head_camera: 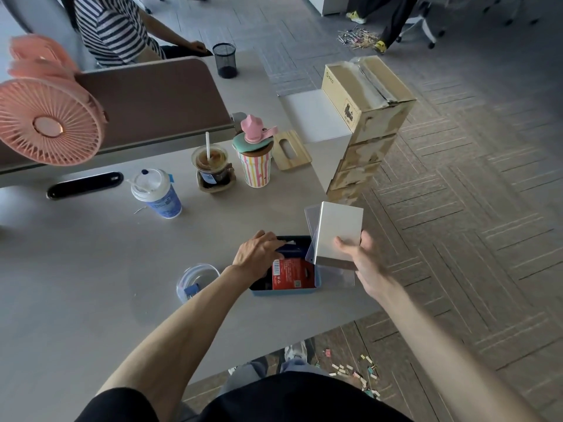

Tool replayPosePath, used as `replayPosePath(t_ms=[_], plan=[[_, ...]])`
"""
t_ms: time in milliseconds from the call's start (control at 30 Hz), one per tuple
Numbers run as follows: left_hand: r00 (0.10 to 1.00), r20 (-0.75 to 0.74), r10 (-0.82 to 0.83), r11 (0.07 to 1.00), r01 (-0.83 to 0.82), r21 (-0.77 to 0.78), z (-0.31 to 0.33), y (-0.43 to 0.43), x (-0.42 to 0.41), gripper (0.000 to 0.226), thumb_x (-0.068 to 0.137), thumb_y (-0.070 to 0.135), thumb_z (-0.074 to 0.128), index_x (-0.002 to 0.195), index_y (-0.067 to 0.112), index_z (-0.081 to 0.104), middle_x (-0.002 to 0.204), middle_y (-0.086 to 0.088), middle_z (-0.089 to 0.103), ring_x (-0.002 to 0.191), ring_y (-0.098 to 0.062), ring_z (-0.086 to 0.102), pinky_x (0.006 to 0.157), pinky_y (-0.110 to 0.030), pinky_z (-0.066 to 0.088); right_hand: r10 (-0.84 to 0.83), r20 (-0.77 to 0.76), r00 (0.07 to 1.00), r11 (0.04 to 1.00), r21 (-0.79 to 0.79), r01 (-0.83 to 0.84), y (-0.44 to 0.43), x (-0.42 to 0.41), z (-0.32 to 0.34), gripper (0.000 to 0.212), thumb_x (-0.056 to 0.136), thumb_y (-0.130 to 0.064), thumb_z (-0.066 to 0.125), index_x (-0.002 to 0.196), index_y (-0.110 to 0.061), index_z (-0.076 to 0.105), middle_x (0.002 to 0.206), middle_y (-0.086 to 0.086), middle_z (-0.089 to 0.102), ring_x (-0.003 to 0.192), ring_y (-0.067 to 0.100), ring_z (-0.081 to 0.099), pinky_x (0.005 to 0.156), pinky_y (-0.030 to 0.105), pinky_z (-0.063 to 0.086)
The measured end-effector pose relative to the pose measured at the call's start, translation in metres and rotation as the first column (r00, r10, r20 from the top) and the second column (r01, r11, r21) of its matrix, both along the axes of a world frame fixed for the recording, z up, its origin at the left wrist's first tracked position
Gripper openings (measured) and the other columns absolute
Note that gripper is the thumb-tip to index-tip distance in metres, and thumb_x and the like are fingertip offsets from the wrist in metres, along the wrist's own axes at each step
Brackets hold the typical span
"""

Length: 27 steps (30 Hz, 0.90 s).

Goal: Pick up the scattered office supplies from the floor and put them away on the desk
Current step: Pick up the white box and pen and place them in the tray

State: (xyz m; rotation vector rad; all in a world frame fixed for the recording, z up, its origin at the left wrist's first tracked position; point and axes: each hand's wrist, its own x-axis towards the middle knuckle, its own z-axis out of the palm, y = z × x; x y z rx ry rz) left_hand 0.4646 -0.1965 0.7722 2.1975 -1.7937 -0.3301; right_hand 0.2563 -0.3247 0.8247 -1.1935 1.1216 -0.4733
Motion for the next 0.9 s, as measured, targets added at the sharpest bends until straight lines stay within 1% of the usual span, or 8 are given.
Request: replayPosePath(t_ms=[200, 333, 433, 500, 533, 633, 767, 900], plan=[[0.988, -0.157, 0.007, 0.987, -0.033, -0.16, 0.004, 0.016, 0.015, 0.033, 0.087, 0.015, 0.062, 0.12, 0.01, 0.061, 0.113, -0.006, 0.064, 0.1, -0.024, 0.058, 0.079, -0.04, 0.054, 0.057, 0.015, 0.998, 0.998, -0.008, -0.057, 0.001, 0.014, 0.0, 0.04, 0.079, -0.008, 0.075, 0.115, -0.012, 0.057, 0.107, 0.005, 0.07, 0.104, 0.02, 0.065, 0.096, 0.046, 0.051], [0.943, -0.306, 0.132, 0.954, -0.205, -0.219, 0.015, 0.021, 0.02, 0.029, 0.09, 0.009, 0.057, 0.119, 0.01, 0.061, 0.113, -0.007, 0.065, 0.098, -0.021, 0.061, 0.083, -0.035, 0.053, 0.149, 0.006, 0.989, 0.988, -0.05, -0.148, 0.001, 0.03, 0.004, 0.042, 0.081, -0.007, 0.074, 0.115, -0.019, 0.054, 0.109, -0.002, 0.067, 0.105, 0.014, 0.062, 0.083, 0.029, 0.052], [0.761, -0.612, 0.216, 0.943, -0.326, -0.073, 0.033, 0.023, 0.025, 0.032, 0.095, 0.009, 0.051, 0.126, 0.013, 0.053, 0.115, -0.006, 0.065, 0.092, -0.014, 0.062, 0.073, -0.02, 0.053, 0.288, -0.045, 0.957, 0.95, -0.115, -0.291, 0.0, 0.044, 0.009, 0.041, 0.08, -0.009, 0.076, 0.108, -0.031, 0.055, 0.11, -0.006, 0.068, 0.104, 0.01, 0.063, 0.081, 0.027, 0.051], [0.559, -0.795, 0.237, 0.938, -0.344, 0.038, 0.041, 0.026, 0.028, 0.029, 0.096, 0.013, 0.048, 0.124, 0.019, 0.052, 0.11, -0.004, 0.066, 0.088, -0.013, 0.064, 0.066, -0.018, 0.05, 0.383, -0.095, 0.919, 0.907, -0.149, -0.393, -0.001, 0.053, 0.01, 0.042, 0.081, -0.007, 0.075, 0.111, -0.028, 0.056, 0.11, -0.003, 0.069, 0.101, 0.012, 0.064, 0.081, 0.026, 0.053], [0.504, -0.831, 0.238, 0.935, -0.35, 0.055, 0.043, 0.028, 0.029, 0.026, 0.096, 0.014, 0.048, 0.121, 0.021, 0.053, 0.105, -0.004, 0.068, 0.084, -0.013, 0.065, 0.063, -0.019, 0.049, 0.427, -0.108, 0.898, 0.887, -0.141, -0.439, -0.001, 0.057, 0.012, 0.041, 0.082, -0.004, 0.073, 0.114, -0.023, 0.054, 0.109, -0.001, 0.068, 0.099, 0.011, 0.063, 0.078, 0.022, 0.052], [0.556, -0.781, 0.285, 0.925, -0.373, 0.072, 0.046, 0.035, 0.031, 0.018, 0.096, 0.01, 0.05, 0.109, 0.018, 0.06, 0.087, -0.004, 0.069, 0.067, -0.005, 0.064, 0.053, -0.019, 0.046, 0.544, -0.167, 0.822, 0.818, -0.114, -0.564, 0.0, 0.068, 0.017, 0.04, 0.084, -0.002, 0.07, 0.117, -0.017, 0.052, 0.104, -0.003, 0.065, 0.093, 0.006, 0.061, 0.068, 0.011, 0.049], [0.619, -0.723, 0.308, 0.935, -0.339, 0.108, 0.043, 0.042, 0.031, 0.009, 0.088, 0.003, 0.06, 0.092, 0.008, 0.066, 0.08, -0.008, 0.068, 0.06, 0.002, 0.059, 0.055, -0.012, 0.045, 0.695, -0.253, 0.673, 0.685, -0.051, -0.727, -0.004, 0.073, 0.019, 0.037, 0.084, -0.004, 0.071, 0.112, -0.02, 0.052, 0.107, 0.001, 0.066, 0.099, 0.014, 0.063, 0.077, 0.022, 0.054], [0.633, -0.695, 0.343, 0.93, -0.334, 0.155, 0.033, 0.044, 0.032, 0.011, 0.086, 0.009, 0.064, 0.083, 0.02, 0.068, 0.085, -0.011, 0.07, 0.072, -0.013, 0.06, 0.074, -0.034, 0.053, 0.732, -0.384, 0.563, 0.577, -0.09, -0.812, -0.009, 0.075, 0.022, 0.038, 0.085, -0.009, 0.072, 0.117, -0.011, 0.053, 0.113, 0.008, 0.066, 0.104, 0.019, 0.063, 0.089, 0.034, 0.054]])
